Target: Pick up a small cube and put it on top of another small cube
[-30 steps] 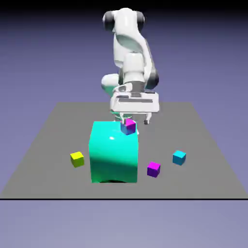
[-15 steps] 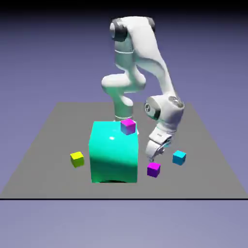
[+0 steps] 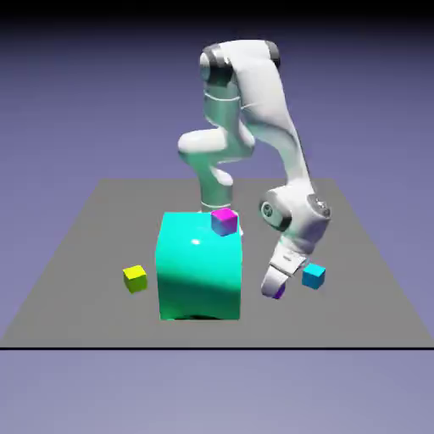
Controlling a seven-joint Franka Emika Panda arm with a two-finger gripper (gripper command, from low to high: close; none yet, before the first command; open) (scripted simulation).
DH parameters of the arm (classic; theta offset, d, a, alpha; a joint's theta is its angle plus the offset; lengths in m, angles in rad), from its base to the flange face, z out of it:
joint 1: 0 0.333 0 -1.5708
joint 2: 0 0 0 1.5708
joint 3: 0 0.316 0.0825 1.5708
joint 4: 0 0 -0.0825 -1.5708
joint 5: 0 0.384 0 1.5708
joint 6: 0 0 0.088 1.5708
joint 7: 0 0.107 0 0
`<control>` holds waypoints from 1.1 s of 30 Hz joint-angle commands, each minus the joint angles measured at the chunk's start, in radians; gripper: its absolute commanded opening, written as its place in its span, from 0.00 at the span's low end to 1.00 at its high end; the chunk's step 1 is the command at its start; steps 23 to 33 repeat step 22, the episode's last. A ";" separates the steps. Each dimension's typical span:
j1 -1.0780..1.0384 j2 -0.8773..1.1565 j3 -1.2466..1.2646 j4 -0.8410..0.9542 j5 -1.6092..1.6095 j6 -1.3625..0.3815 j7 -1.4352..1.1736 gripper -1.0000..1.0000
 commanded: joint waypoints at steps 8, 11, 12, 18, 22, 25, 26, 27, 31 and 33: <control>-0.016 -0.086 0.290 -0.028 -0.040 -0.050 -0.086 0.00; -0.022 -0.118 0.398 -0.039 -0.053 -0.069 -0.118 0.00; -0.024 -0.129 0.434 -0.043 -0.058 -0.075 -0.129 0.00; 0.014 0.047 0.327 -0.058 -0.275 0.053 0.025 0.00; 0.007 0.015 0.347 -0.055 -0.236 0.030 -0.003 1.00; 0.007 0.015 0.347 -0.055 -0.236 0.030 -0.003 1.00; 0.007 0.015 0.347 -0.055 -0.236 0.030 -0.003 1.00; 0.007 0.015 0.347 -0.055 -0.236 0.030 -0.003 1.00; 0.007 0.015 0.347 -0.055 -0.236 0.030 -0.003 1.00; 0.007 0.015 0.347 -0.055 -0.236 0.030 -0.003 1.00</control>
